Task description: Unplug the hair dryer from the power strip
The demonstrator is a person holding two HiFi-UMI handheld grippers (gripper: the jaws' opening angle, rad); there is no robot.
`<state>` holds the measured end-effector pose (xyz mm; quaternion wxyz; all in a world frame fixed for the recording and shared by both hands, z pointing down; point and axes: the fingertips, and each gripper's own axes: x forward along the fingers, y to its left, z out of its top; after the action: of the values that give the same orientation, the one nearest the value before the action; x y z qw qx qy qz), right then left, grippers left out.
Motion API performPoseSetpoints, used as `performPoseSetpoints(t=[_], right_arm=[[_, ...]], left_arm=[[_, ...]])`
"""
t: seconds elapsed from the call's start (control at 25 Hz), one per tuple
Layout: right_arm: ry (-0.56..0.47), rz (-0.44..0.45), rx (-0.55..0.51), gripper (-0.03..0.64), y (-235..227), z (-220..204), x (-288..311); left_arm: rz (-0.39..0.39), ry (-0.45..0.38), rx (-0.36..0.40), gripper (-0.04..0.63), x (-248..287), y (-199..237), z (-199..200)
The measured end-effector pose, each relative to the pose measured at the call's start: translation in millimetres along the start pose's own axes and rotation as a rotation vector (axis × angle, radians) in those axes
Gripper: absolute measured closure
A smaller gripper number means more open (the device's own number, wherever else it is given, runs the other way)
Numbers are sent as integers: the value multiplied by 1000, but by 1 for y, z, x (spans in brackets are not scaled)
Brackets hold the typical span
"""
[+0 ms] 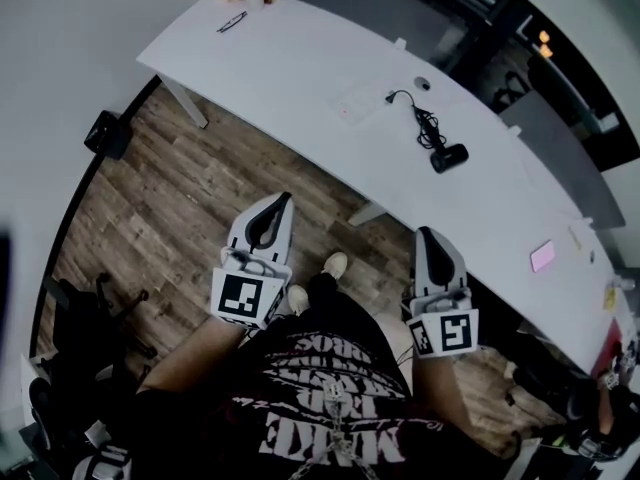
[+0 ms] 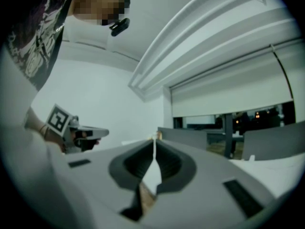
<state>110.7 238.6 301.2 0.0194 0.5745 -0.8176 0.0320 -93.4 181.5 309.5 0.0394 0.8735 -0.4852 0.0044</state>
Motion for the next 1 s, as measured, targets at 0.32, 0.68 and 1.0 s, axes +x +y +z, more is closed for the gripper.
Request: performPoseSetpoints(t=[0.32, 0.68, 1.0], right_arm=[[-3, 41, 24, 581, -11, -2, 48], [-10, 84, 11, 581, -31, 5, 95], [-45, 91, 7, 581, -61, 17, 116]], left_arm=[[31, 33, -8, 569, 27, 23, -1], [65, 23, 21, 569, 66, 42, 8], [60, -1, 49, 569, 106, 40, 25]])
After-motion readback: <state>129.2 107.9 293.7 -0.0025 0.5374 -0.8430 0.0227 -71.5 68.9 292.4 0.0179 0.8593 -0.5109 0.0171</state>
